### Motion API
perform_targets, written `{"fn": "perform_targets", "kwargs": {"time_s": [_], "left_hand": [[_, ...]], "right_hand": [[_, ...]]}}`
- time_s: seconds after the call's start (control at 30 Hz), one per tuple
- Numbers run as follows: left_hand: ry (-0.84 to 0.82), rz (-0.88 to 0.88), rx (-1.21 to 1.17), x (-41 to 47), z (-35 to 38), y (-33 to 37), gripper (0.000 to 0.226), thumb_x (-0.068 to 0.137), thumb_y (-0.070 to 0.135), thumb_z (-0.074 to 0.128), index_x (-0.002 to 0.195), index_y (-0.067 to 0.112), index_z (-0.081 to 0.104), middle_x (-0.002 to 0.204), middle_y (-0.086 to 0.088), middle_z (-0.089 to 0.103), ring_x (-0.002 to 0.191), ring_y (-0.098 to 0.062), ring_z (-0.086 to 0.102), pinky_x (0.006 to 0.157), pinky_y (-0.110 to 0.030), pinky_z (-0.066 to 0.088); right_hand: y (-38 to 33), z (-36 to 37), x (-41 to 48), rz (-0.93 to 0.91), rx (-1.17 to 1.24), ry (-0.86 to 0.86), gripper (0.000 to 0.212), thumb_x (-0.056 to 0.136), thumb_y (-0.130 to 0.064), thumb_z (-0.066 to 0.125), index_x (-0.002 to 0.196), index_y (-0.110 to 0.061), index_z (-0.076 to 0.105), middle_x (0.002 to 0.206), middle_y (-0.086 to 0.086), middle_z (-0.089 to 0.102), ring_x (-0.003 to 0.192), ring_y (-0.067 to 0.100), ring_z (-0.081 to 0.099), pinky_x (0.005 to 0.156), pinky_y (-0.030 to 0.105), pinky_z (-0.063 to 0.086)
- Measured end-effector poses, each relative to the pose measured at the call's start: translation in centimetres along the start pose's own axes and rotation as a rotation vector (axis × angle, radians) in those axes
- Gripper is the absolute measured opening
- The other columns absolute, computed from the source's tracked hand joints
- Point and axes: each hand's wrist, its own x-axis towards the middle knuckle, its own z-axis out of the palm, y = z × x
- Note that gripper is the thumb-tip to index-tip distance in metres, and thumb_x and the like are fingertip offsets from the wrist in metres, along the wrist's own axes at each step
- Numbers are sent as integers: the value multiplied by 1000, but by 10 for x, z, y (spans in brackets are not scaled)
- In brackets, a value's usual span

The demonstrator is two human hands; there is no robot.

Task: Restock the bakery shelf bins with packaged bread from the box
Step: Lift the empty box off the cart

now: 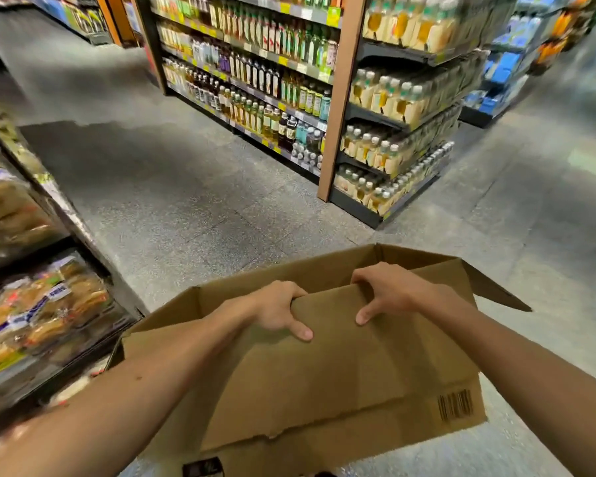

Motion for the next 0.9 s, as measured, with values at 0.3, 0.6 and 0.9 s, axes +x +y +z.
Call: {"fn": "perform_targets", "kwargs": {"time_s": [0.3, 0.6, 0.9], "left_hand": [[-17, -129, 72, 170, -65, -79, 40, 71, 49, 83, 101, 33, 64, 101, 12, 68, 102, -18, 63, 91, -38, 51], [15, -174, 416, 327, 5, -242, 58, 88, 52, 66, 139, 32, 49, 127, -5, 64, 114, -28, 60, 93, -39, 51], [-26, -125, 634, 417, 176, -391, 37, 104, 39, 45, 138, 25, 38, 116, -1, 66, 95, -24, 66, 73, -31, 47]], "right_hand": [[77, -22, 192, -34, -29, -134, 45, 87, -43, 72, 123, -20, 57, 122, 2, 63, 111, 22, 59, 90, 37, 48], [119, 148, 365, -5, -125, -82, 39, 96, -42, 59, 122, -16, 46, 131, 6, 61, 124, 27, 50, 98, 44, 40], [141, 393, 458, 69, -32, -131, 34, 102, -36, 49, 130, -17, 42, 133, 1, 56, 122, 22, 44, 100, 42, 35]]}}
